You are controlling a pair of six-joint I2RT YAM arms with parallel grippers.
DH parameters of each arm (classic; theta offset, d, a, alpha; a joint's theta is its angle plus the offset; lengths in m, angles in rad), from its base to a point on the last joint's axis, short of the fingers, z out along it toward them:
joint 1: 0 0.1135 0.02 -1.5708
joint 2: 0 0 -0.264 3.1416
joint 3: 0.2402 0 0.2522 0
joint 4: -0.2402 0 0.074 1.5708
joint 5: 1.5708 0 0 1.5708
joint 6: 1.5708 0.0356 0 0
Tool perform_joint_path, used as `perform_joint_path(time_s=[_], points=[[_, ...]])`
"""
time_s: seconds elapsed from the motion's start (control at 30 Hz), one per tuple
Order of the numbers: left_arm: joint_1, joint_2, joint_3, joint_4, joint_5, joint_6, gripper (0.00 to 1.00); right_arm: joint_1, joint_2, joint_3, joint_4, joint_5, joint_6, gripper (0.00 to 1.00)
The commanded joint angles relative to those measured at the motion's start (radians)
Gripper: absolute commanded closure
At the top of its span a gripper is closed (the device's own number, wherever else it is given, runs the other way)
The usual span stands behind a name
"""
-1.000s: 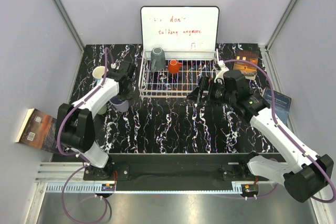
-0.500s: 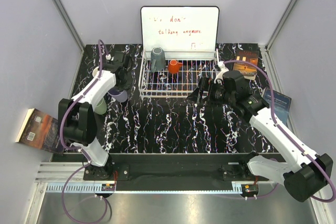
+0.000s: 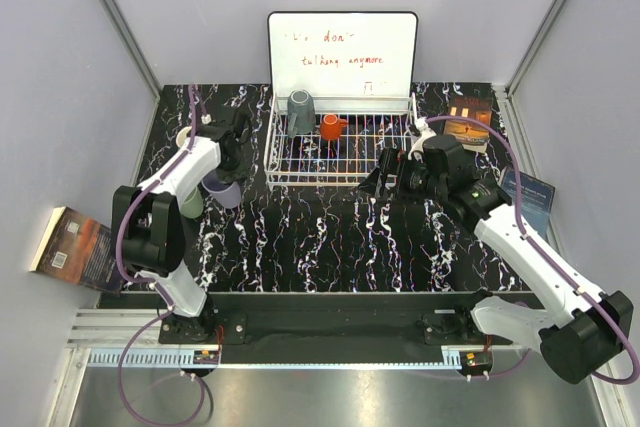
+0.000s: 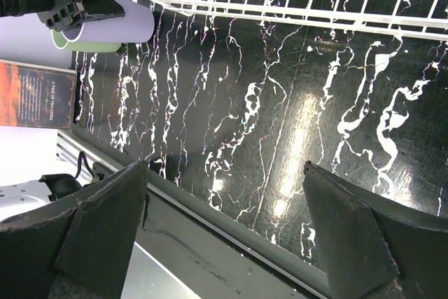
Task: Unload the cups from the dish rack
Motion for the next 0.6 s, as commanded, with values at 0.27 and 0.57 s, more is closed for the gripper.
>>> perform_joint_path(time_s=[0.27, 0.57], points=[[0.020, -0.025, -0.059, 0.005, 0.034, -0.012, 1.00, -0.003, 0.000, -0.006, 0.023, 0.018, -0.001, 0.00], [0.018, -0.095, -0.037, -0.009, 0.041, -0.014, 0.61, -0.003, -0.002, -0.006, 0.022, 0.013, 0.002, 0.00]])
